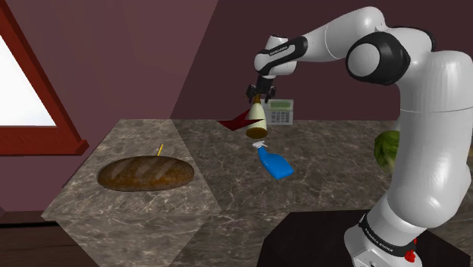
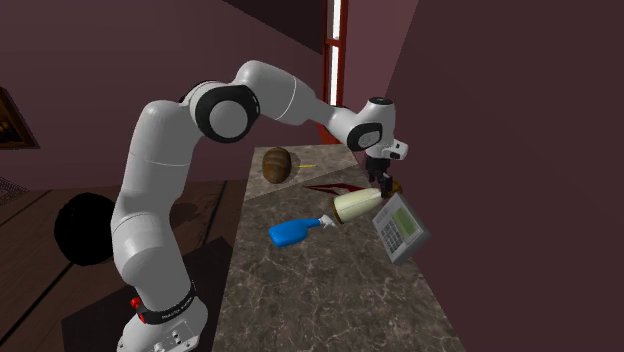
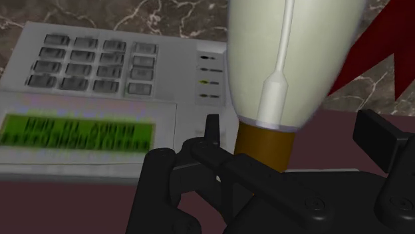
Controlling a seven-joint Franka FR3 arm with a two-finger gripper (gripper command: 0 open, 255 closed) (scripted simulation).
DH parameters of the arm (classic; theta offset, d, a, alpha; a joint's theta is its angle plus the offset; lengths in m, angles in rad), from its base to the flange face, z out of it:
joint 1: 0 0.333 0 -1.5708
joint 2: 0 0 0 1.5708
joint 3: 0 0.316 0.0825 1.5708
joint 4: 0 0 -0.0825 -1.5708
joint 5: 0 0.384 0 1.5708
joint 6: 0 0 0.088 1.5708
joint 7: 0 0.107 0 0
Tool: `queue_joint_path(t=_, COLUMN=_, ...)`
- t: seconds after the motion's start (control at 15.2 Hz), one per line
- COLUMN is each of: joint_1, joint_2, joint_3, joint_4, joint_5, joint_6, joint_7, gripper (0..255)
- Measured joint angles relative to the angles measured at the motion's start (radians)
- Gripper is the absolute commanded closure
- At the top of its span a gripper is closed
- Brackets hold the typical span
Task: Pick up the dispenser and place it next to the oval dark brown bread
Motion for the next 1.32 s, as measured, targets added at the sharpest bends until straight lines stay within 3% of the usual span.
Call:
queue_joint_path(t=0.79, joint_1=-0.004, joint_2=0.065, joint_3=0.007, joint_4=0.014, joint_5=0.013, joint_6=0.053, joint_7=-0.005, gripper=0)
queue_joint_path(t=0.86, joint_1=-0.004, joint_2=0.065, joint_3=0.007, joint_4=0.014, joint_5=0.013, joint_6=0.053, joint_7=-0.005, gripper=255)
queue_joint_path(t=1.32, joint_1=-0.004, joint_2=0.065, joint_3=0.007, joint_4=0.015, joint_5=0.013, joint_6=0.054, joint_7=-0.005, gripper=255)
